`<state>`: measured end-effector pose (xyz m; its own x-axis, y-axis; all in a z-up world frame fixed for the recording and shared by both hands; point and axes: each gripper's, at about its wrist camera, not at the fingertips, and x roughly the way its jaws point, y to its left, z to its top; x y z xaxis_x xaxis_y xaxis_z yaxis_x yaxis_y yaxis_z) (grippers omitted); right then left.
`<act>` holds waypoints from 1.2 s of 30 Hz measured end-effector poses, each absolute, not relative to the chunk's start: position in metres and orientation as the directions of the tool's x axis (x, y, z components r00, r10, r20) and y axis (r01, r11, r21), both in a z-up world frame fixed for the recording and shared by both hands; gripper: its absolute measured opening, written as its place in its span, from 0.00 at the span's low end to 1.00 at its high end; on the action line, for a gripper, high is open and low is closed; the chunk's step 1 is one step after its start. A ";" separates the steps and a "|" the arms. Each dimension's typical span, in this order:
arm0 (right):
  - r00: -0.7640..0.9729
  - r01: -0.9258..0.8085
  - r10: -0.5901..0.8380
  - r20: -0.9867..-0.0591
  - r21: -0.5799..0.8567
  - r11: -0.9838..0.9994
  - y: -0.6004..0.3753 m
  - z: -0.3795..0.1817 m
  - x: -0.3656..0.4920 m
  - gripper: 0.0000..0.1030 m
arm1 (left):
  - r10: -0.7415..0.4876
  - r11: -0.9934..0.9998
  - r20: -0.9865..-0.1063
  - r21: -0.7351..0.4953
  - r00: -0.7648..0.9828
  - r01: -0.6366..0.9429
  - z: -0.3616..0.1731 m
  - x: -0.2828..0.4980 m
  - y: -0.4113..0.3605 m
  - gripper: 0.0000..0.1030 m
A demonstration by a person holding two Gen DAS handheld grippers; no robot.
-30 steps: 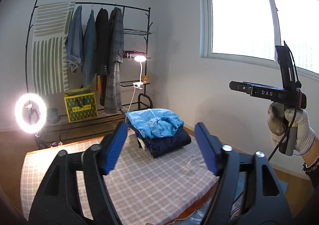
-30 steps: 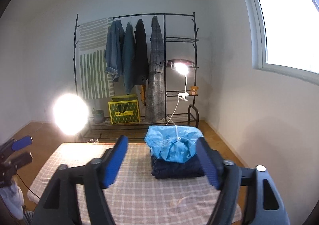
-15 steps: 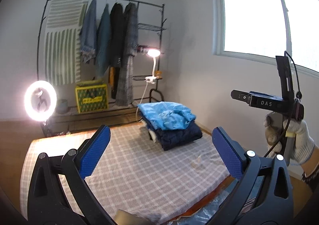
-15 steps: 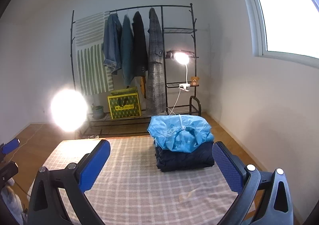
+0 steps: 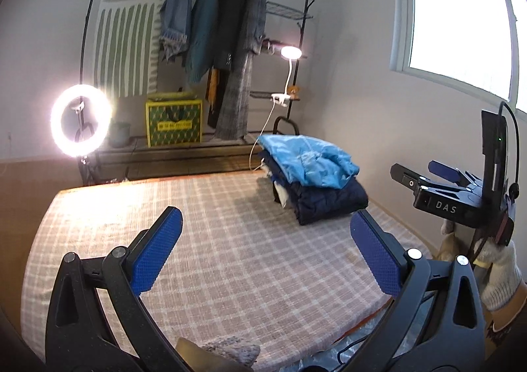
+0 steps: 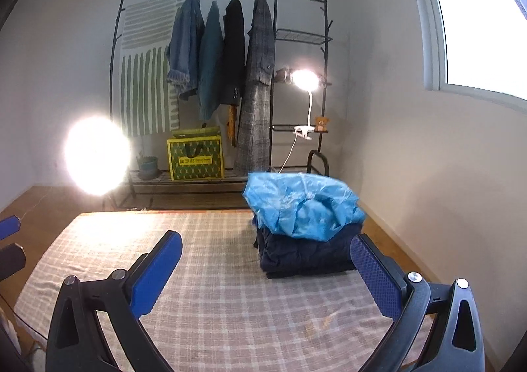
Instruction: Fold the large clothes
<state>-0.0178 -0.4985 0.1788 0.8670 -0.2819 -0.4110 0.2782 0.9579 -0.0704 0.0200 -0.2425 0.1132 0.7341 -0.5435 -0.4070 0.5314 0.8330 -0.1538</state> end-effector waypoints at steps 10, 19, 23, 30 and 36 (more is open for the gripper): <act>0.856 0.329 -0.288 -0.429 0.023 0.944 -0.517 0.126 0.003 1.00 | -0.492 0.858 -0.462 -0.111 0.738 0.502 0.080 0.043 -0.257 1.00; 0.828 0.330 -0.295 -0.476 -0.011 0.944 -0.529 0.088 0.022 1.00 | -0.448 0.872 -0.513 -0.071 0.732 0.484 0.053 0.056 -0.269 1.00; 0.819 0.322 -0.291 -0.495 -0.024 0.947 -0.530 0.080 0.028 1.00 | -0.434 0.872 -0.545 -0.055 0.717 0.486 0.038 0.060 -0.275 1.00; 0.821 0.332 -0.294 -0.490 -0.010 0.943 -0.534 0.079 0.027 1.00 | -0.432 0.865 -0.568 -0.040 0.701 0.500 0.027 0.058 -0.284 1.00; 0.816 0.356 -0.296 -0.496 0.027 0.934 -0.543 0.078 0.026 1.00 | -0.436 0.863 -0.565 -0.043 0.700 0.503 0.028 0.057 -0.284 1.00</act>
